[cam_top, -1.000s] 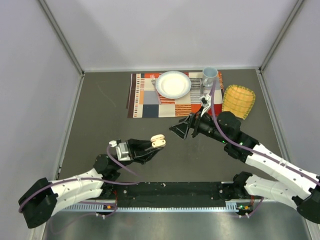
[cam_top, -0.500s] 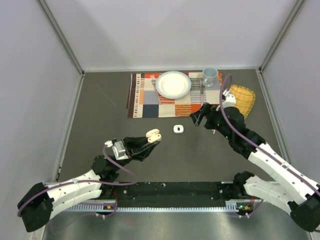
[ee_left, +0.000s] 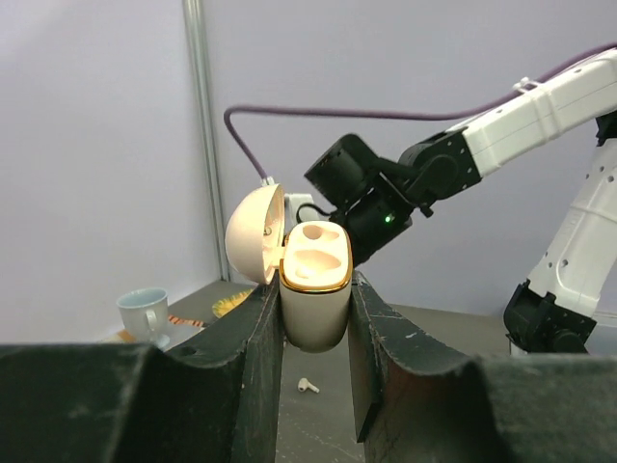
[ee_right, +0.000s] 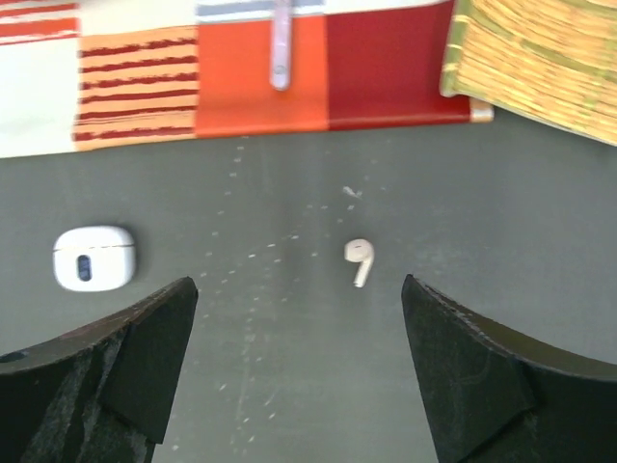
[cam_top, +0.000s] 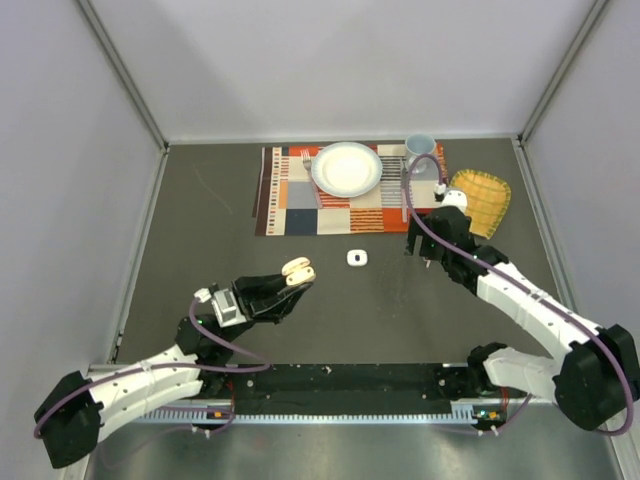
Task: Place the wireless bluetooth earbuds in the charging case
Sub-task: Pick up the right earbud from the center of the board.
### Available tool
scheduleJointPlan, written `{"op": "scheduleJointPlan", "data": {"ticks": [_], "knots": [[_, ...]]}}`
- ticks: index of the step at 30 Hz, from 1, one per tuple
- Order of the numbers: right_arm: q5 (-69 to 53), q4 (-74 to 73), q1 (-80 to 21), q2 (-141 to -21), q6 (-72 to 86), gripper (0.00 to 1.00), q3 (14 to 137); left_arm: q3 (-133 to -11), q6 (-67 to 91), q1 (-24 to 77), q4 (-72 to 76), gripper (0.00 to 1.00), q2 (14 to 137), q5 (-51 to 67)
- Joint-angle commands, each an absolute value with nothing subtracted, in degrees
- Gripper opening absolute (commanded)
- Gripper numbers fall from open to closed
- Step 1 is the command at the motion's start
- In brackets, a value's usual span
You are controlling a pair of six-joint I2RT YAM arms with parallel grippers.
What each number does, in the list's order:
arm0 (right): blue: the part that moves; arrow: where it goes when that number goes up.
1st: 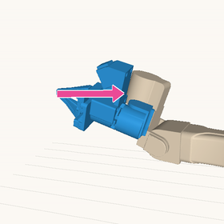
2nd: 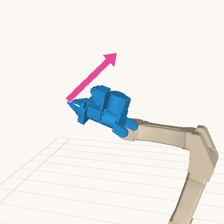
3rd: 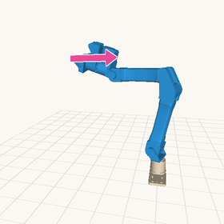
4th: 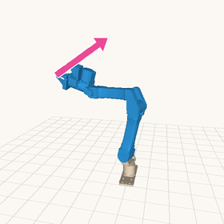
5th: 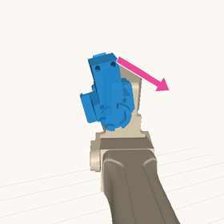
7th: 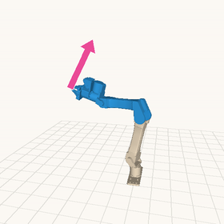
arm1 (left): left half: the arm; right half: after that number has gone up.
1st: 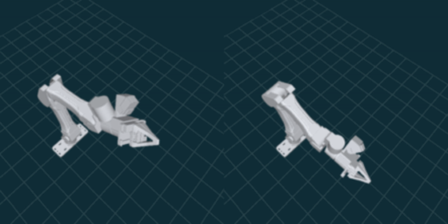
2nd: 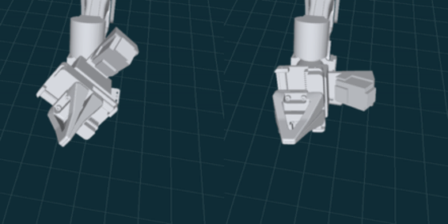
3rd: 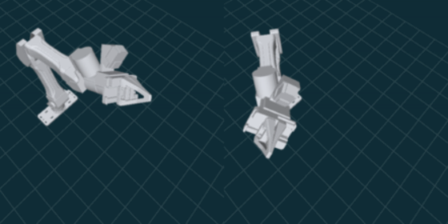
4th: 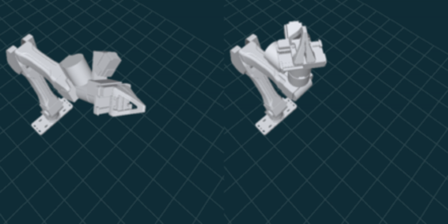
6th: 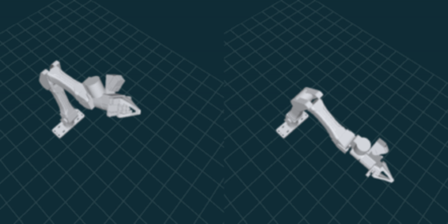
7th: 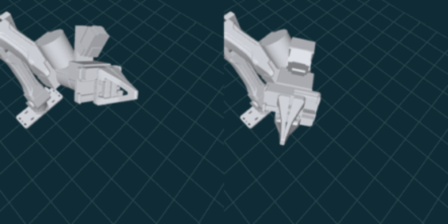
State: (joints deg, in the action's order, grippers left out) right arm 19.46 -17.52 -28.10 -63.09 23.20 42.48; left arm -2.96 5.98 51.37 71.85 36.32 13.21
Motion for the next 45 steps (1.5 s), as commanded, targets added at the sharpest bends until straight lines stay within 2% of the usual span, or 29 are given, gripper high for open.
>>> {"op": "scheduleJointPlan", "data": {"ticks": [1,3,9,13,17,29,45], "knots": [[18.3,-16.9,-23.1,-65.7,20.2,0.83,42.4,2.0,4.9,51.4,74.2,0.00,33.9,13.8],[16.5,-16.9,-21.7,-66.7,19.0,0.82,42.5,2.7,4.6,51.5,73.7,0.00,33.0,13.5],[12.7,-16.2,-20.2,-71.2,19.2,0.66,43.9,1.8,2.6,51.5,67.6,0.00,30.3,16.4],[11.4,-16.7,-20.1,-76.0,19.9,0.47,45.4,1.6,2.4,51.5,67.5,0.00,30.1,17.8],[12.3,-16.9,-20.2,-80.5,21.1,0.45,46.1,1.4,2.0,51.5,67.3,0.00,30.0,18.7],[14.3,-14.9,-18.7,-84.4,20.8,0.45,46.5,1.4,2.0,51.5,67.5,0.00,30.5,19.0],[11.9,-16.0,-17.1,-87.3,21.7,0.37,48.0,1.6,2.8,51.5,67.9,0.00,30.5,19.1]]}}
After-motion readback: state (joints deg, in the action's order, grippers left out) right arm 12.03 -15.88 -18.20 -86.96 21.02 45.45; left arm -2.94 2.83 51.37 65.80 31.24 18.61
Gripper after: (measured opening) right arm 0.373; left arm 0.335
